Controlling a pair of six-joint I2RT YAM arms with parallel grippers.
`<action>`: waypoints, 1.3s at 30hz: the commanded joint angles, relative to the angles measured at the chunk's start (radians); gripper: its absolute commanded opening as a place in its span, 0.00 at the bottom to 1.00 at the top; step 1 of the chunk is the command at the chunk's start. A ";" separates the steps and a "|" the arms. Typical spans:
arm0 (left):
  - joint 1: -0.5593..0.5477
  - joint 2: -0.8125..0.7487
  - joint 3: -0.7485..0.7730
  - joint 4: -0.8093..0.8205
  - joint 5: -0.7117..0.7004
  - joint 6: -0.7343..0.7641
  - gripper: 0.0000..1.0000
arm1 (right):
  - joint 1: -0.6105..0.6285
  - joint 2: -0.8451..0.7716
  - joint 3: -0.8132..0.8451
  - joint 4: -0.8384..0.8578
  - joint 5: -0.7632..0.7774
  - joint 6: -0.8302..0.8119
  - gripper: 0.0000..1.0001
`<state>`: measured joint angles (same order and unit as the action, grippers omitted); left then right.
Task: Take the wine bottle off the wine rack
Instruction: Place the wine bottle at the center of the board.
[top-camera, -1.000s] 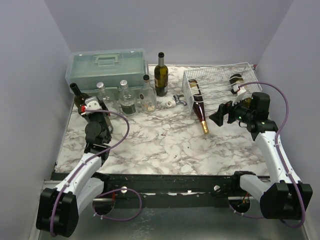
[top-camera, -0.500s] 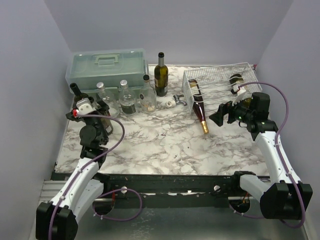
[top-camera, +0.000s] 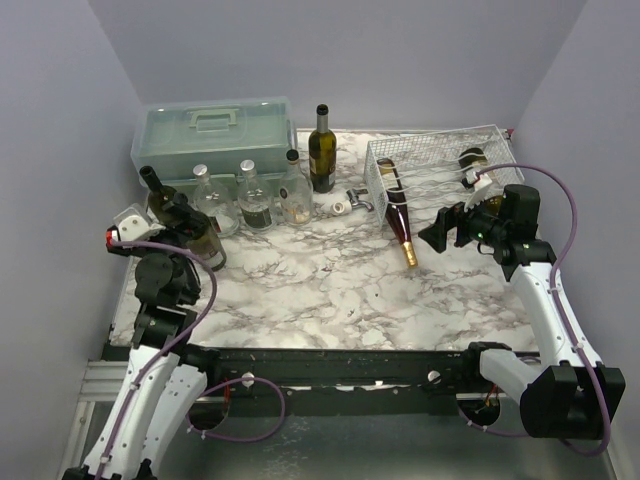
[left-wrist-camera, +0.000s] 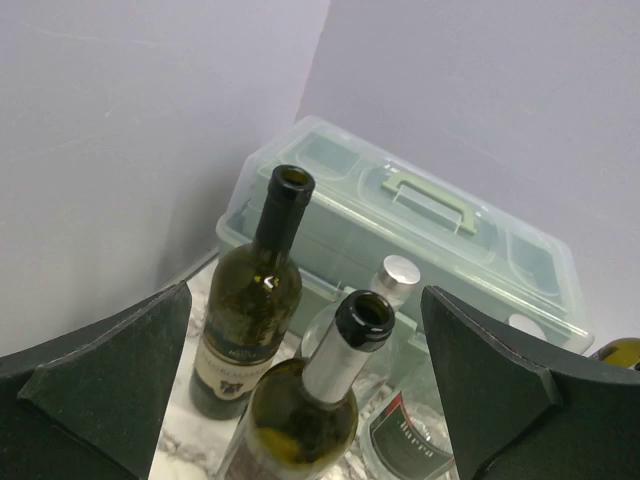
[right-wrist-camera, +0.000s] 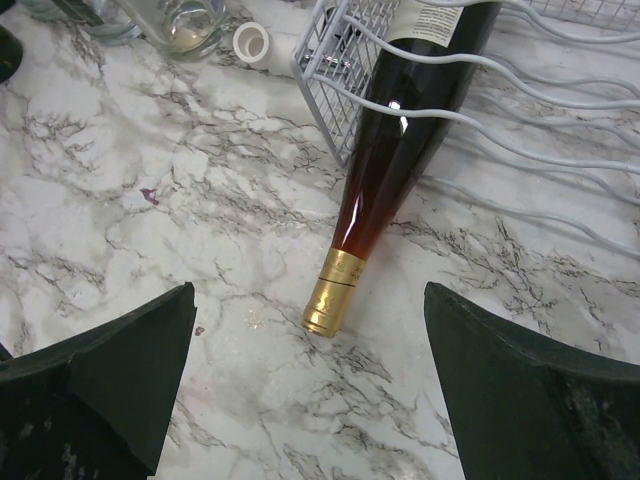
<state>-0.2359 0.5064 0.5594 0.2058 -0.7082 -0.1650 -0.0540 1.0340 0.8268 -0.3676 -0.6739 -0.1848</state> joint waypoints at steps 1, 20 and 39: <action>-0.002 -0.029 0.105 -0.379 -0.060 -0.155 0.99 | -0.001 0.001 -0.011 -0.004 0.021 -0.019 1.00; -0.002 -0.098 0.332 -0.853 0.120 -0.323 0.99 | -0.001 0.026 -0.026 0.015 0.091 -0.035 1.00; -0.003 -0.197 0.358 -0.857 0.666 -0.121 0.99 | -0.002 0.039 -0.031 0.021 0.116 -0.042 1.00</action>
<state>-0.2379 0.3473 0.9188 -0.6884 -0.2462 -0.3714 -0.0540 1.0687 0.8078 -0.3660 -0.5800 -0.2108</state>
